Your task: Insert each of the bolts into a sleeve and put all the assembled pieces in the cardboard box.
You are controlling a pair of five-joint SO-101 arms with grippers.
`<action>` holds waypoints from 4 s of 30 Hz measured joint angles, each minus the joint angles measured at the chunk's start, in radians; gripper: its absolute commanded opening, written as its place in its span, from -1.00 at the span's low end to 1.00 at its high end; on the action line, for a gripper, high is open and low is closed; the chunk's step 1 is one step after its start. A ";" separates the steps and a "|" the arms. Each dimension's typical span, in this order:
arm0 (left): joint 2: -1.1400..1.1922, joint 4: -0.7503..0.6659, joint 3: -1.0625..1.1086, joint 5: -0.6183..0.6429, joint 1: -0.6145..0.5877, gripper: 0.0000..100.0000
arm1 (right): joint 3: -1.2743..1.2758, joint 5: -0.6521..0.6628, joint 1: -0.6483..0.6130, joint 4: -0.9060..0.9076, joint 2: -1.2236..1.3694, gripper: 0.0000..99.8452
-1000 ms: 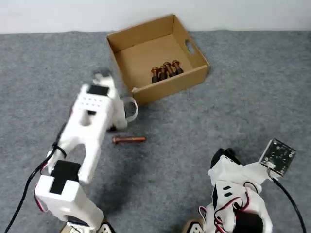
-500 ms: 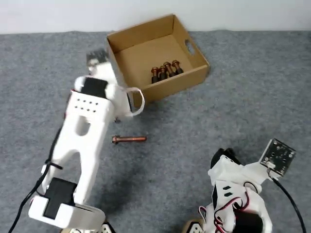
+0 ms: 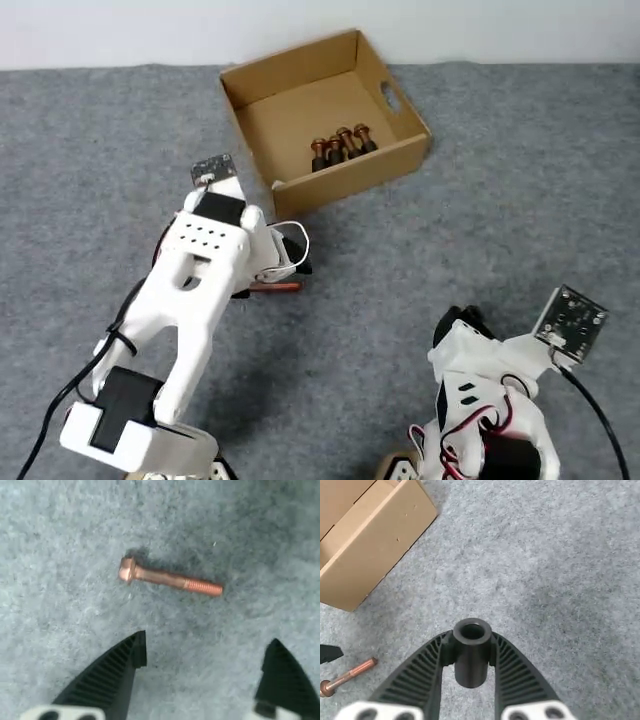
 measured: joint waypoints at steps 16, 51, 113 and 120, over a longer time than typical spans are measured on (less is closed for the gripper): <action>0.190 -0.112 0.037 0.015 -0.029 -0.27 | 0.000 0.000 0.000 0.000 0.000 -0.98; 0.419 -0.095 -0.161 0.101 -0.190 -0.61 | 0.000 0.000 0.000 0.000 0.000 -0.98; -0.977 -0.140 0.374 -0.408 -0.094 -0.99 | 0.000 0.002 -0.247 0.000 -0.025 -0.98; -1.326 -0.163 0.585 -0.434 -0.091 -0.99 | 0.000 0.002 -0.437 0.000 -0.025 -0.98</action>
